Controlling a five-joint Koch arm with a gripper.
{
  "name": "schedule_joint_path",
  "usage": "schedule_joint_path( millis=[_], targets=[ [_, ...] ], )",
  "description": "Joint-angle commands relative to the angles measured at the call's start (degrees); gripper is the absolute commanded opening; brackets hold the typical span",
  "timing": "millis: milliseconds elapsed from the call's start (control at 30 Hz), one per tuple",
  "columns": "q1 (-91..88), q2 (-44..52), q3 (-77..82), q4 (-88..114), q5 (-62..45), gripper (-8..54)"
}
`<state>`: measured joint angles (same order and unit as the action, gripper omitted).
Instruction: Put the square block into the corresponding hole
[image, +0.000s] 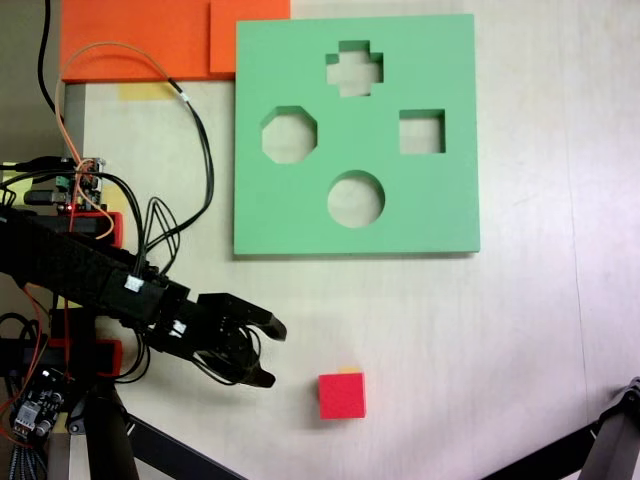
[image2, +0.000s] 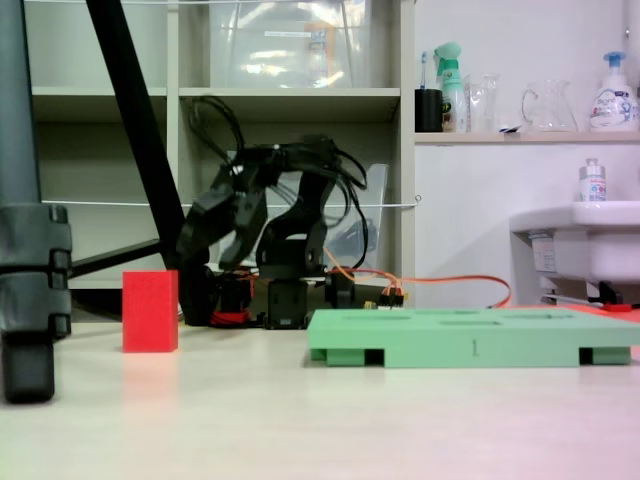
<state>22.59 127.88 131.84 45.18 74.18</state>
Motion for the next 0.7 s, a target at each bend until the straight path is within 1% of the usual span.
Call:
schedule_joint_path(
  millis=[0, 67, 133, 167, 200, 233, 267, 400, 467, 600, 633, 667],
  targets=[
    [1.93, -1.41, -10.02, 8.79, 1.05, 21.3],
    [2.55, -9.05, -22.76, 20.65, 0.79, 20.7],
    [3.87, -15.47, -32.08, 26.63, -1.49, 21.2],
    [4.31, -17.84, -35.42, 27.86, -3.08, 25.0],
    [4.31, -21.53, -40.43, 30.94, -3.25, 36.2],
    [4.31, -25.49, -45.53, 34.54, -3.69, 42.0],
    [4.57, -28.13, -48.52, 36.91, -4.66, 43.7],
    [6.24, -34.8, -54.32, 38.14, -8.09, 45.2],
    [6.33, -39.2, -57.13, 38.41, -9.93, 49.9],
    [6.33, -45.26, -58.8, 38.5, -12.39, 50.5],
    [6.24, -47.02, -59.5, 38.5, -12.39, 52.1],
    [6.15, -47.99, -60.12, 38.5, -12.48, 52.1]
  ],
)
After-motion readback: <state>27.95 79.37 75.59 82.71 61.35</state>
